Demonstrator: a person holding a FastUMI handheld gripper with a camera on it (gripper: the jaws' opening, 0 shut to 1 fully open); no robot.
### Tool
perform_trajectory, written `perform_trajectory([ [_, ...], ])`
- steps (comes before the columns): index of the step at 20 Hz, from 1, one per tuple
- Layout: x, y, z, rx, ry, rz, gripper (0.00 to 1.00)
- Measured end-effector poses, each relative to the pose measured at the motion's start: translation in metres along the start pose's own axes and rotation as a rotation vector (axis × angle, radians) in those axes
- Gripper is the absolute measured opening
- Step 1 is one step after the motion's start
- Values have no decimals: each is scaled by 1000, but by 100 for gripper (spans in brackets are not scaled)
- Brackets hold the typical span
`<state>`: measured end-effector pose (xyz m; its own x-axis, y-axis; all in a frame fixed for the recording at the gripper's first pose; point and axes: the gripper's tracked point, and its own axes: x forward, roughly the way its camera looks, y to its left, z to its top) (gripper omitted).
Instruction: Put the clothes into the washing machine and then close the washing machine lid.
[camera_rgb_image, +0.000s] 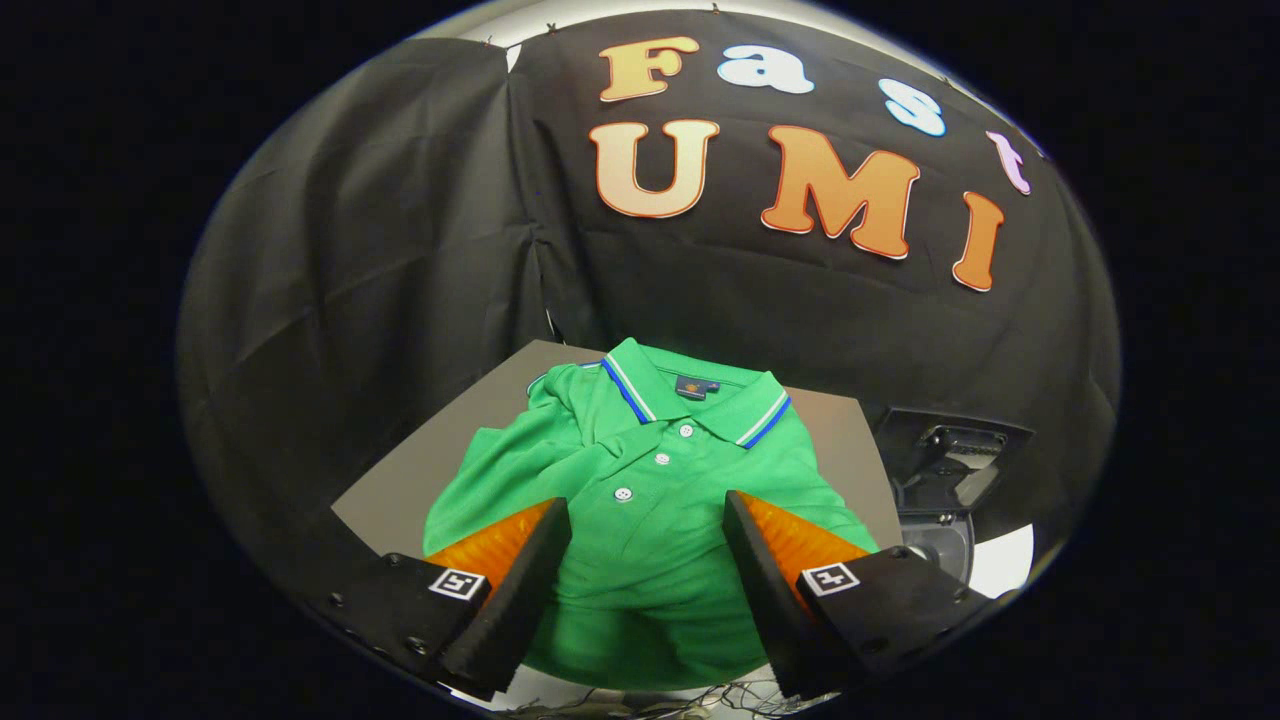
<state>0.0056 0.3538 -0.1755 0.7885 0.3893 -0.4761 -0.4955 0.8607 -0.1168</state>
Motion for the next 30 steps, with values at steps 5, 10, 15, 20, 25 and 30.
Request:
perform_trajectory([
  [5, 14, -1, -7, -65, 5, -15, 99],
  [10, 17, 3, -9, -71, -38, 30, 93],
  [15, 21, 5, -11, -105, -66, 46, 52],
  [20, 19, 4, -10, -50, -69, 96, 28],
  [25, 10, -6, -10, -10, -37, 154, 13],
  [30, -10, -55, -4, 52, -67, 109, 13],
])
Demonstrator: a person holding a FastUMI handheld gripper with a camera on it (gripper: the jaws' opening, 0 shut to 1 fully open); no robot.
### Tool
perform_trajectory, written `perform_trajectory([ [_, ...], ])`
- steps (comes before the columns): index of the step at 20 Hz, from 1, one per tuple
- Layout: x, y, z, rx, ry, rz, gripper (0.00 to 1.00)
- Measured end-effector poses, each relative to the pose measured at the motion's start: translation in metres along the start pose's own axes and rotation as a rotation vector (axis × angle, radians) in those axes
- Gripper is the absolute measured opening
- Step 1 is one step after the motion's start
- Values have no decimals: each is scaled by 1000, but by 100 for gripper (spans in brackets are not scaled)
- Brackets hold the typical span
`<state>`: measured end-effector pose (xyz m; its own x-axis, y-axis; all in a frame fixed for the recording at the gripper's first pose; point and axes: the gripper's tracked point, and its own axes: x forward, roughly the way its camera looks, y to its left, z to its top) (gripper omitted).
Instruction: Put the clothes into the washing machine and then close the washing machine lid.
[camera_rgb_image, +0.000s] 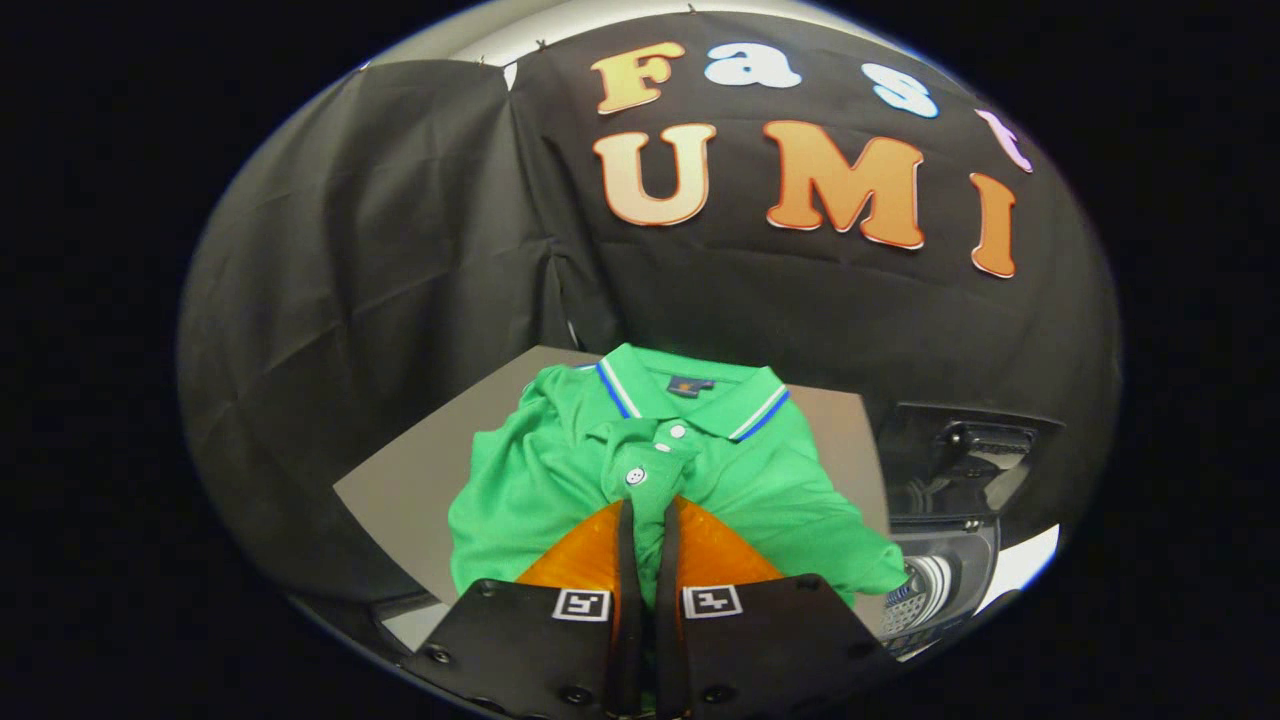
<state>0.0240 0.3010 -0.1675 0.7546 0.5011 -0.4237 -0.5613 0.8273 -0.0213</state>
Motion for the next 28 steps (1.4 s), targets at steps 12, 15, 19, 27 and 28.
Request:
perform_trajectory([
  [12, -94, -148, 33, 105, -98, -209, 13],
  [15, -116, -182, 26, 141, -113, -274, 13],
  [19, -142, -221, 9, 204, -106, -342, 13],
  [27, -175, -283, -4, 245, -110, -462, 13],
  [28, -177, -287, -3, 249, -113, -470, 13],
])
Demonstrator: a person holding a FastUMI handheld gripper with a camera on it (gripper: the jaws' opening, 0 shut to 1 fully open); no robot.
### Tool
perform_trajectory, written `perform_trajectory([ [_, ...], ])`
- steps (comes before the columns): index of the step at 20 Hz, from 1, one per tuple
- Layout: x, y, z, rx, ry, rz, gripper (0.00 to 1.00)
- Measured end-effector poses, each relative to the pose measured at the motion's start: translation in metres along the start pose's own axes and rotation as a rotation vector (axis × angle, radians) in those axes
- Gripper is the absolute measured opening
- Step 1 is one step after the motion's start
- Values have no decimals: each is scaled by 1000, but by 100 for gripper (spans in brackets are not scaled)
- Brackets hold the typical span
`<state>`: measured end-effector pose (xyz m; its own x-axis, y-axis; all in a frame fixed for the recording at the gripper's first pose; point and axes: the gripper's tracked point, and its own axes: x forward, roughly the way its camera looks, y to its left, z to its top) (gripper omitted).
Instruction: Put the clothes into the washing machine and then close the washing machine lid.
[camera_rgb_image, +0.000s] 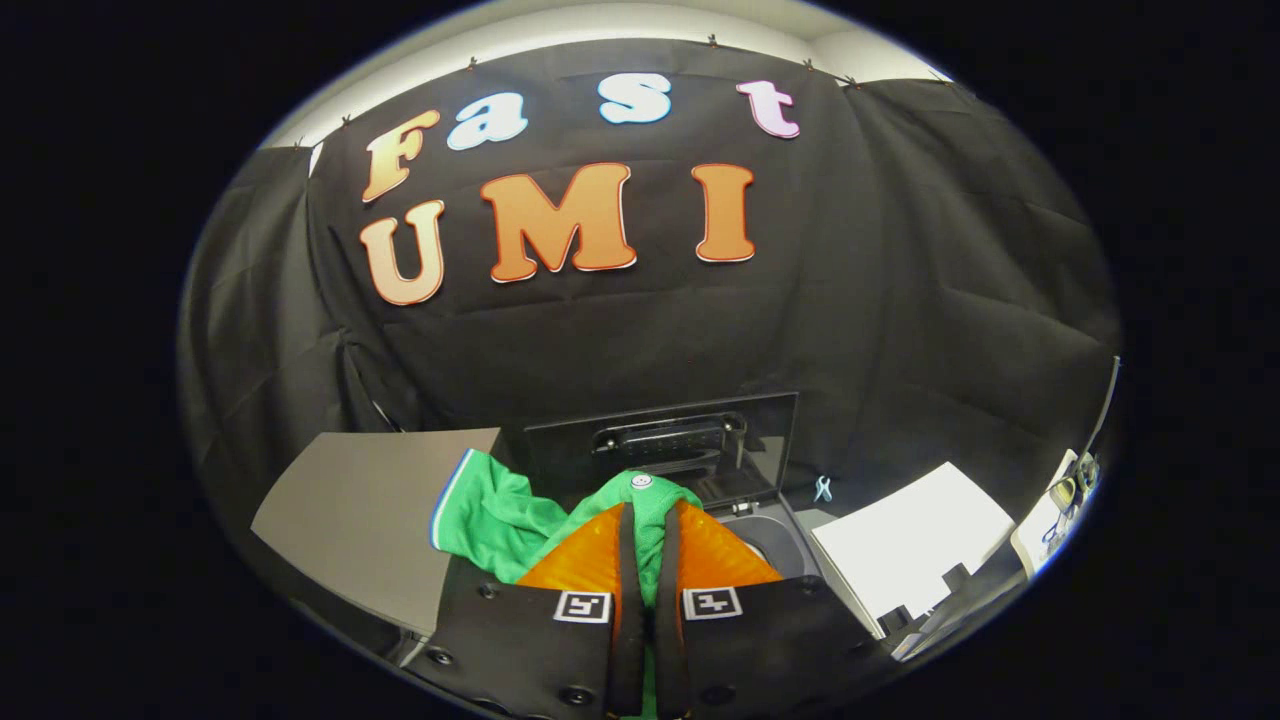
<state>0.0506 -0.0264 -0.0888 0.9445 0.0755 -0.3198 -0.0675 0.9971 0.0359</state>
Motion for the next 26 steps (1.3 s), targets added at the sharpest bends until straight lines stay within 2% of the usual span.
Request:
perform_trajectory([
  [5, 9, -15, 9, -6, -6, -23, 13],
  [13, 48, -36, -4, 6, 36, -42, 13],
  [26, 166, -55, -100, 40, 213, -69, 13],
])
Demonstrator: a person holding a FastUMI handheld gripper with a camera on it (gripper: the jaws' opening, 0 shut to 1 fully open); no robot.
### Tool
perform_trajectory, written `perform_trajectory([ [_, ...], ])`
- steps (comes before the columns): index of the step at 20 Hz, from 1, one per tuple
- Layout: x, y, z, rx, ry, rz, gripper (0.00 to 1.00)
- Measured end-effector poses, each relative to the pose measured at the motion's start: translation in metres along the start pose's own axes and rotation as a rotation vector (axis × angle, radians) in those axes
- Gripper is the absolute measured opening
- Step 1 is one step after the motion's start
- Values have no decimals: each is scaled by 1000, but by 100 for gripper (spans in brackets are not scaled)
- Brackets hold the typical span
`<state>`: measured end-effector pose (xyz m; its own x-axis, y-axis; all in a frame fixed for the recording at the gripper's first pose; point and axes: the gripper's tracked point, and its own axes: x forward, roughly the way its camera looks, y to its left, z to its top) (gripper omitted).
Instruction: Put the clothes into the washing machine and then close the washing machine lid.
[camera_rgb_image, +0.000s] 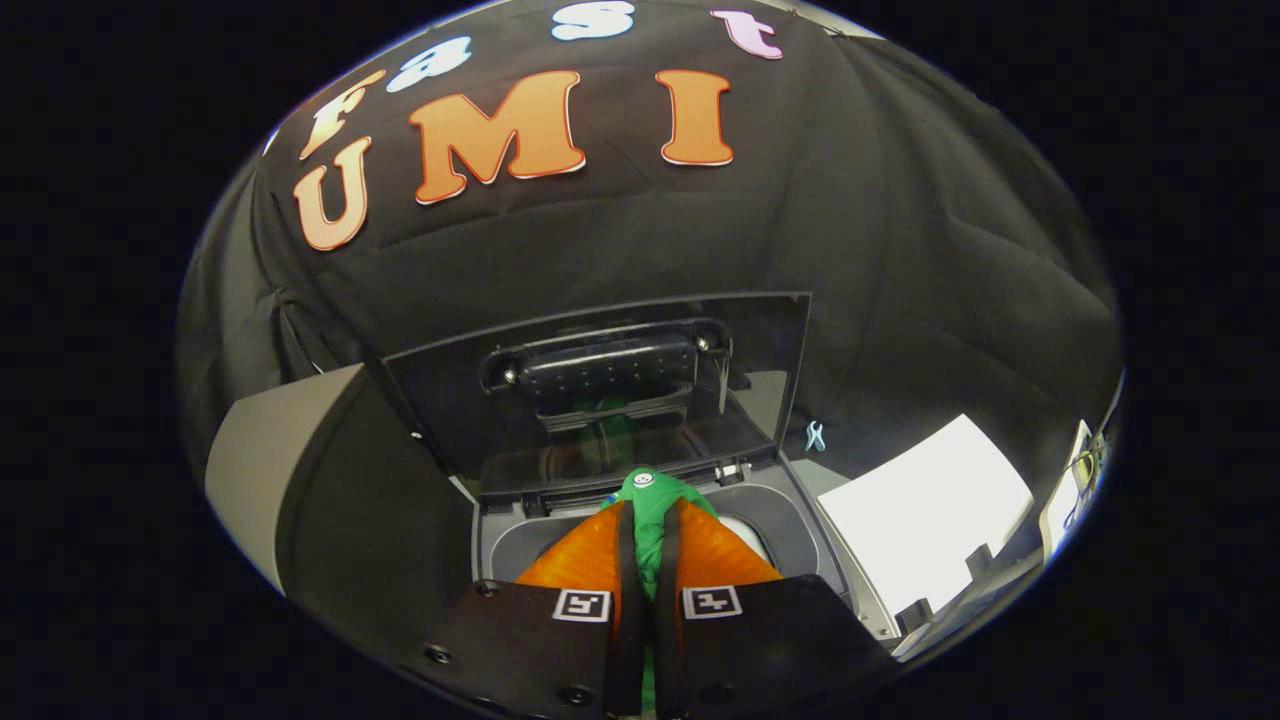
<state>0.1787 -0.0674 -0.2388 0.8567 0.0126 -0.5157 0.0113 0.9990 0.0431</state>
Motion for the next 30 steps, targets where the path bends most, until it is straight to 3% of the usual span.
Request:
perform_trajectory([
  [13, 106, -31, -119, 102, 276, -26, 15],
  [18, 108, -31, -130, 92, 285, -29, 33],
  [24, 93, -34, -111, 38, 242, -38, 98],
  [30, 71, -40, -90, 38, 199, -71, 99],
])
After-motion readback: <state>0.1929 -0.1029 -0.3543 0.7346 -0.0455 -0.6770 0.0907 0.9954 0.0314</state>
